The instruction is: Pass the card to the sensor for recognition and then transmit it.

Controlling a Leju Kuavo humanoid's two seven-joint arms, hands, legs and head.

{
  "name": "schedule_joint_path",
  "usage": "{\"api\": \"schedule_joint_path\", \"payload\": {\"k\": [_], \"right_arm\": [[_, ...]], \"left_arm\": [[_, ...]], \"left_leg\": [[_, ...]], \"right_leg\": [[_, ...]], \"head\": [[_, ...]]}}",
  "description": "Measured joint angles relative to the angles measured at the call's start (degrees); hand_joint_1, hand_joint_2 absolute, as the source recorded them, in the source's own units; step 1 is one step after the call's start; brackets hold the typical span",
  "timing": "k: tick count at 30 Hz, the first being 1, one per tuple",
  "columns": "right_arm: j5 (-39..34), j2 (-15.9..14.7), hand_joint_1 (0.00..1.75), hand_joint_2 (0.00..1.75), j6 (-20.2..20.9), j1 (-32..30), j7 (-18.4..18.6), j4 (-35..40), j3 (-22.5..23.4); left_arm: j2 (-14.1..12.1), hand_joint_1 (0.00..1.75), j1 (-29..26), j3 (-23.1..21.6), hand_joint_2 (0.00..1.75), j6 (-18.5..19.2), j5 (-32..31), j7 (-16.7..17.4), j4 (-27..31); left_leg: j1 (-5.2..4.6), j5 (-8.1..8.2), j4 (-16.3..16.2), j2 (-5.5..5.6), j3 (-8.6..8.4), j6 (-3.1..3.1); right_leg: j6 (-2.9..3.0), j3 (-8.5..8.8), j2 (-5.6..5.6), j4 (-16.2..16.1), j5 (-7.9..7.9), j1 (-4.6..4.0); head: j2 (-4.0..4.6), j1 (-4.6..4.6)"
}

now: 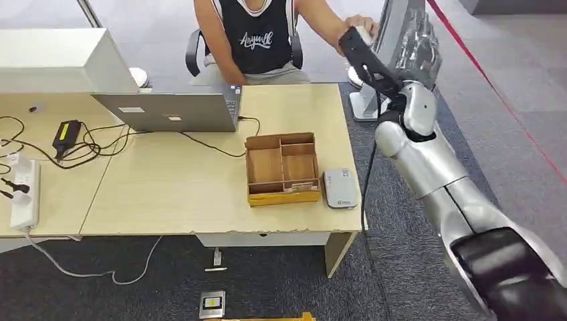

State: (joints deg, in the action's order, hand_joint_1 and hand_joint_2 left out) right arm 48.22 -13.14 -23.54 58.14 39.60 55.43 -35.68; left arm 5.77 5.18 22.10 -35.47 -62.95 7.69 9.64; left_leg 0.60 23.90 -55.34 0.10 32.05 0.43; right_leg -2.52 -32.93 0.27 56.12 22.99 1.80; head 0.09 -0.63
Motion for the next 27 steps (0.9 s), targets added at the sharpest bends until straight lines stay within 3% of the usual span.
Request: {"api": "schedule_joint_path", "payload": {"k": [7,13,27], "right_arm": [[-0.2,2.7,0.00,1.75,-0.6,3.3,-0.4,-3.1,-9.9],[-0.9,5.3,0.00,1.75,-0.1,5.3,-0.6,-7.3,-14.9],[-1.4,8.1,0.00,1.75,0.6,7.6,0.3,-15.4,-20.5]], "left_arm": [[-0.1,0.00,0.0,0.0,0.00,0.1,0.5,0.0,0.0],[-0.1,0.00,-0.1,-0.1,0.00,0.1,0.5,-0.2,0.0],[-0.1,0.00,-0.2,-0.9,0.00,0.1,0.9,-0.5,0.0]], "left_leg": [[0.00,0.00,0.0,0.02,0.04,0.00],[0.01,0.00,0.0,0.02,0.02,0.00],[0.01,0.00,0.0,0.03,0.02,0.00]], "right_leg": [[0.00,-0.04,-0.01,0.0,0.00,0.00],[0.00,-0.05,-0.01,0.0,0.00,-0.01],[0.00,-0.06,-0.01,0.0,0.00,-0.01]], "head": [[0.00,0.00],[-0.02,0.00],[0.00,0.00]]}}
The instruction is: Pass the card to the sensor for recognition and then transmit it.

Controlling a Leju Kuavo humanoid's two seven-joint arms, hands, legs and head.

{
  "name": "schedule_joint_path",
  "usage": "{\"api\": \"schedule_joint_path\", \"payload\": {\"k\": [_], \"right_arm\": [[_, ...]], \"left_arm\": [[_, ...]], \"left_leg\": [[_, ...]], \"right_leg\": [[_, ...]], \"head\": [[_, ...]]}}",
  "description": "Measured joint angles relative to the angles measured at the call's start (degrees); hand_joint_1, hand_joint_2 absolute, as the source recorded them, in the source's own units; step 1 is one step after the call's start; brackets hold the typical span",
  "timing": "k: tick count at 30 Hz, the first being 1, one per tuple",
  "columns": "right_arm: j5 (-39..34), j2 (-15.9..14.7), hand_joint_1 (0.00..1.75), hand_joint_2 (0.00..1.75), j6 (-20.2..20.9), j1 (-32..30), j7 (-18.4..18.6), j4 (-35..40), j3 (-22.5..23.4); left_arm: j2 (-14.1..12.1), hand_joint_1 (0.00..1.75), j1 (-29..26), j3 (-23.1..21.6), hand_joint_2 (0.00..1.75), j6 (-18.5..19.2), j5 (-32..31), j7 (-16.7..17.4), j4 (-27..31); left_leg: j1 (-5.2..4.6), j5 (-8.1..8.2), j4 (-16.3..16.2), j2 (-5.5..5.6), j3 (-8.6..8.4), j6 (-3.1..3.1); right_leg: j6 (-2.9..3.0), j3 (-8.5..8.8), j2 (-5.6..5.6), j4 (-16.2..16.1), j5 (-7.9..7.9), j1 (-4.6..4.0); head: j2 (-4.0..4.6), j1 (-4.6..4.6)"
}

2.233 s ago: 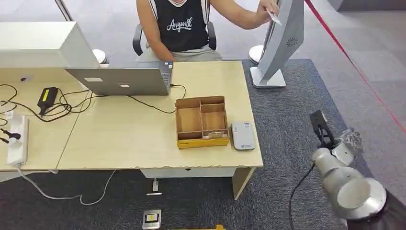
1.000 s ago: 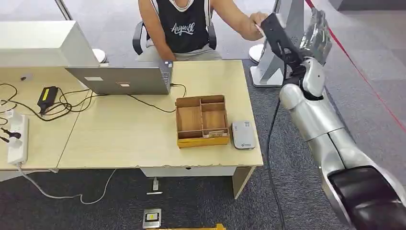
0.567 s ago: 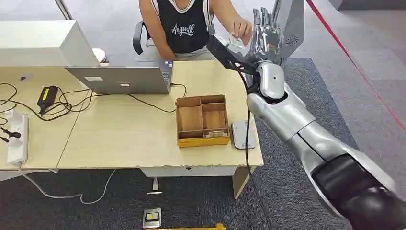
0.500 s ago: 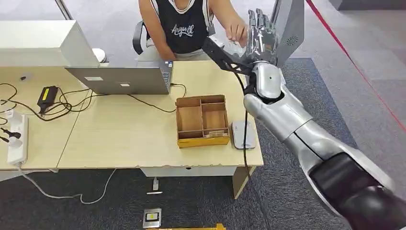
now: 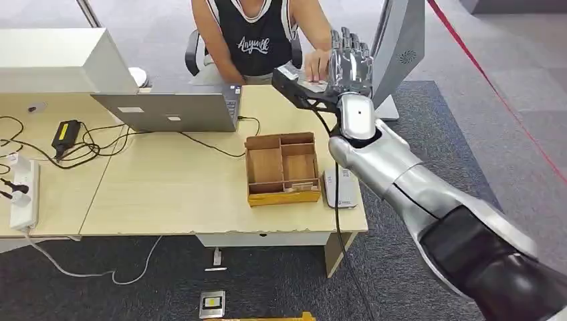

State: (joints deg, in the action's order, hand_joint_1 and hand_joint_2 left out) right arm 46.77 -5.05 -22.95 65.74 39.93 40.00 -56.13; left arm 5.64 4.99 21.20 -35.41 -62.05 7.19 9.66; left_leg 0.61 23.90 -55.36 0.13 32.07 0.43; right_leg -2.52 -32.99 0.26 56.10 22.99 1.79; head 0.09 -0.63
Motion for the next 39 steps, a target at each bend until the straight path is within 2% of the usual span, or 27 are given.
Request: {"api": "schedule_joint_path", "payload": {"k": [1,2,3,24,33,39], "right_arm": [[0.0,0.0,0.02,1.75,0.0,0.0,0.0,-0.3,-0.2],[-0.1,0.1,1.50,1.75,0.0,0.1,0.0,-0.6,-0.4],[-0.2,0.1,1.75,1.75,0.0,0.1,0.0,-0.8,-0.6],[-2.9,0.4,1.75,1.75,-0.3,0.6,-0.2,-3.9,-2.6],[-4.7,0.3,1.75,1.75,-2.0,0.3,-3.0,-5.0,-2.8],[-6.1,-1.1,1.75,1.75,-2.8,-0.4,-4.0,-5.4,-2.8]], "left_arm": [[0.0,0.00,0.0,0.0,0.00,0.0,0.0,0.0,0.0],[0.0,0.00,0.0,0.0,0.00,0.0,0.2,0.0,0.0],[0.0,0.00,0.0,0.0,0.00,0.0,0.2,0.0,0.0],[-0.1,0.00,0.0,-0.1,0.00,0.0,0.5,-0.7,0.0],[-0.1,0.00,0.0,-0.1,0.00,0.0,0.9,-1.0,0.0],[-0.1,0.00,0.0,-0.1,0.00,0.0,1.0,-1.1,0.0]], "left_leg": [[0.00,0.00,0.0,0.00,0.00,0.00],[0.00,0.00,0.0,0.00,0.00,0.00],[0.00,0.00,0.0,0.00,0.00,0.00],[0.00,0.00,0.0,0.00,-0.02,0.00],[0.00,0.00,0.0,-0.01,-0.03,0.00],[0.00,0.00,0.0,-0.01,-0.03,0.00]], "right_leg": [[0.00,0.00,0.00,0.0,0.00,0.00],[0.00,0.00,0.00,0.0,0.00,0.00],[0.00,0.00,0.00,0.0,0.00,0.00],[0.00,0.00,0.00,0.0,0.00,-0.01],[0.00,-0.01,0.00,0.0,0.00,0.00],[0.00,0.00,0.01,0.0,0.00,0.00]], "head": [[-0.02,0.00],[-0.02,0.00],[-0.02,0.00],[0.00,0.00],[-0.02,0.00],[0.00,0.00]]}}
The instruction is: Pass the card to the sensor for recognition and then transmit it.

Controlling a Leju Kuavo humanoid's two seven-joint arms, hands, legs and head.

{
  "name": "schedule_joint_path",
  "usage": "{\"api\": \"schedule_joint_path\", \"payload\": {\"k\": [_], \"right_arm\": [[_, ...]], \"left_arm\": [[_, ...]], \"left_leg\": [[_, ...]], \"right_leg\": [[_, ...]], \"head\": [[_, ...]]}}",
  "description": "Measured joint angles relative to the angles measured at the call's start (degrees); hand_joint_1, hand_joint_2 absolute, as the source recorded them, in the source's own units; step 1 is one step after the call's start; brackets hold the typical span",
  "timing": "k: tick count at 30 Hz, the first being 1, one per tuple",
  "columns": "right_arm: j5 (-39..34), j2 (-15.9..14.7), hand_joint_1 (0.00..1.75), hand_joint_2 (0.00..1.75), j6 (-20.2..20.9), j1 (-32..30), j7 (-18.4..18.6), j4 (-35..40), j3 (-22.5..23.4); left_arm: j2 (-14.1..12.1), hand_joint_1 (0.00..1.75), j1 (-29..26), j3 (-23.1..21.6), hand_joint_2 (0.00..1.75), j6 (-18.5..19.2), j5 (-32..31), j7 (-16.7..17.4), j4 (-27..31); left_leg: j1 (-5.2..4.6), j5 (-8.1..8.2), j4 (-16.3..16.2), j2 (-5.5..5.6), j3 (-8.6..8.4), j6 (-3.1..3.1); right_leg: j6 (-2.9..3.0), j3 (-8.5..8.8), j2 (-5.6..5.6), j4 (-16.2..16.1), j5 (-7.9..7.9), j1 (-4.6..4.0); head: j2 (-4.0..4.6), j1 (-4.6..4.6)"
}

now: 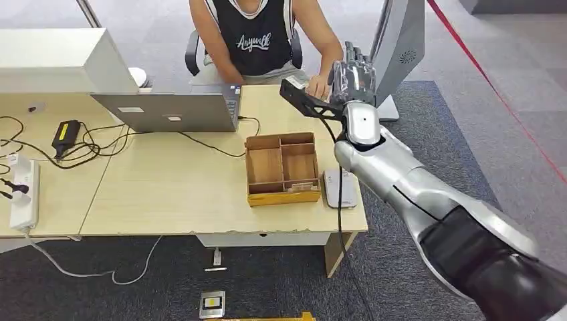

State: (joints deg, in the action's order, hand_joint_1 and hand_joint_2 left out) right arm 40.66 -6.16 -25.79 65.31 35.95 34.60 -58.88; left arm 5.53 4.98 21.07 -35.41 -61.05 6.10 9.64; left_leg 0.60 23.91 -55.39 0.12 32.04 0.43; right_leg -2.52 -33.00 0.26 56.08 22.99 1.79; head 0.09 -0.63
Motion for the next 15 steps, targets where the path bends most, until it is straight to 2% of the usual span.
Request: {"api": "schedule_joint_path", "payload": {"k": [4,10,15], "right_arm": [[-1.1,-1.6,1.75,1.75,0.0,-0.8,0.7,0.4,0.0],[-5.9,-7.8,1.75,1.75,-2.2,-6.5,2.6,4.1,1.0],[-7.1,-11.8,1.75,1.75,-2.3,-9.6,3.5,7.1,1.6]], "left_arm": [[0.0,0.00,0.0,0.0,0.00,-0.1,0.5,-0.2,0.0],[0.0,0.00,-0.5,0.0,0.00,-0.1,1.1,-0.5,0.0],[0.0,0.00,-0.4,0.0,0.00,0.0,1.2,-0.1,0.0]], "left_leg": [[0.00,0.00,0.0,0.00,-0.03,0.00],[0.00,0.03,0.0,0.05,-0.04,-0.04],[-0.01,0.07,0.0,-0.03,-0.13,-0.05]], "right_leg": [[0.00,0.01,0.00,0.0,0.00,0.00],[-0.02,0.10,-0.04,-0.1,-0.01,0.00],[-0.02,0.11,0.05,-0.1,-0.02,0.01]], "head": [[-0.02,0.02],[0.00,0.02],[0.00,0.04]]}}
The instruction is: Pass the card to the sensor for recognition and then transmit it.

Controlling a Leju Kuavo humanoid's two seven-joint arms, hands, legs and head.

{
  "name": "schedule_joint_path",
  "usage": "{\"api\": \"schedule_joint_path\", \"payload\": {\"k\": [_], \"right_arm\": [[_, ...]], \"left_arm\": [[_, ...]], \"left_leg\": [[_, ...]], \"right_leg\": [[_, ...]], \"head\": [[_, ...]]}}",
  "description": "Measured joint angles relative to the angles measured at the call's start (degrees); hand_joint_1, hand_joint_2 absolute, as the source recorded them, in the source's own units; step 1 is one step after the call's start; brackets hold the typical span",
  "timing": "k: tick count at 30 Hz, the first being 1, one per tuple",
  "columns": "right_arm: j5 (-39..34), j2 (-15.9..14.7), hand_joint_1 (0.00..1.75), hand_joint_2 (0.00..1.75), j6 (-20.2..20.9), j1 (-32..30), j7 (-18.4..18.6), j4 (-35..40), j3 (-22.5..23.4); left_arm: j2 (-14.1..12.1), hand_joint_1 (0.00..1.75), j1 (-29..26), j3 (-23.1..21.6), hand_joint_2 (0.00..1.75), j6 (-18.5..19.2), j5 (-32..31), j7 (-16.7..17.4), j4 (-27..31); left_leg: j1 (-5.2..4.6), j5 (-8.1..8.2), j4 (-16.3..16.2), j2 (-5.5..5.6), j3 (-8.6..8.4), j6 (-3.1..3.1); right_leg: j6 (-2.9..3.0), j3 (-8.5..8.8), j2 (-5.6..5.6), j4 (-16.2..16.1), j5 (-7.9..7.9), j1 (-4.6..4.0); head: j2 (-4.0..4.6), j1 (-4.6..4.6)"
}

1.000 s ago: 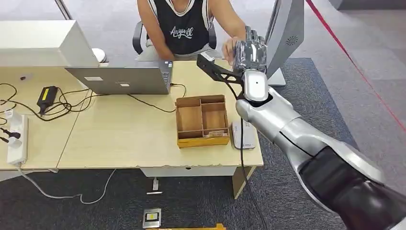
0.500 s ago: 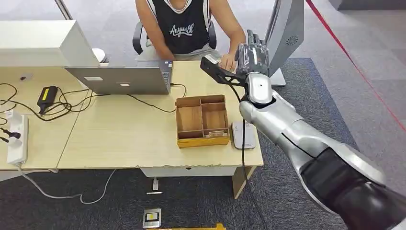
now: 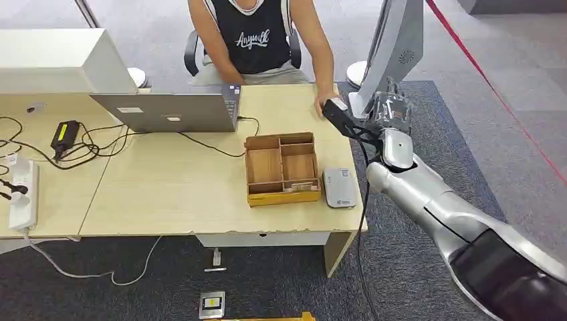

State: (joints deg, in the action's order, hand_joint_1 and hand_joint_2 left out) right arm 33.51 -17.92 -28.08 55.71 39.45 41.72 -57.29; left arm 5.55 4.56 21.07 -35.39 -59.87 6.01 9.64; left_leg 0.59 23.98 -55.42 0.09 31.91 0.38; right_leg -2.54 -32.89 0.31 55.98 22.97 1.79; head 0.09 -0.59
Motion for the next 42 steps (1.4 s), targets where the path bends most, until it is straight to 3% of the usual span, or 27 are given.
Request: {"api": "schedule_joint_path", "payload": {"k": [9,21,29,33,42], "right_arm": [[-1.8,-5.6,1.75,1.75,-1.0,-7.0,0.5,5.1,2.0],[-1.5,-6.2,1.75,1.75,0.6,-11.8,-1.4,7.3,1.9],[-2.4,-4.4,1.75,1.75,2.3,-13.8,-5.5,6.6,1.7],[-2.8,-1.9,1.75,1.75,2.3,-14.8,-8.4,4.8,1.1],[-3.1,2.9,1.75,1.75,2.2,-15.6,-11.2,0.9,0.3]], "left_arm": [[0.0,0.00,-0.1,0.0,0.00,0.0,1.0,0.7,0.0],[0.5,0.00,0.1,0.0,0.00,-0.1,1.4,0.5,0.0],[0.6,0.00,0.3,-0.2,0.00,0.0,1.1,0.6,0.0],[0.6,0.00,0.4,-0.3,0.00,0.0,1.3,0.8,0.0],[0.6,0.00,0.5,-0.3,0.00,0.0,1.6,1.1,0.0]], "left_leg": [[0.01,0.01,0.0,0.05,0.05,-0.01],[0.02,0.01,0.0,0.06,0.08,-0.01],[0.02,0.01,0.0,0.07,0.10,-0.01],[0.04,0.01,0.0,0.05,0.10,0.00],[0.06,0.00,0.0,0.06,0.12,0.00]], "right_leg": [[-0.01,0.01,-0.09,0.0,0.01,-0.01],[-0.01,0.01,-0.10,0.0,0.02,-0.02],[-0.01,0.01,-0.10,0.0,0.02,-0.02],[0.00,-0.01,-0.09,0.0,0.03,-0.05],[0.01,-0.01,-0.11,0.0,0.03,-0.06]], "head": [[0.00,-0.02],[0.00,-0.04],[0.00,-0.02],[0.00,-0.02],[-0.02,-0.04]]}}
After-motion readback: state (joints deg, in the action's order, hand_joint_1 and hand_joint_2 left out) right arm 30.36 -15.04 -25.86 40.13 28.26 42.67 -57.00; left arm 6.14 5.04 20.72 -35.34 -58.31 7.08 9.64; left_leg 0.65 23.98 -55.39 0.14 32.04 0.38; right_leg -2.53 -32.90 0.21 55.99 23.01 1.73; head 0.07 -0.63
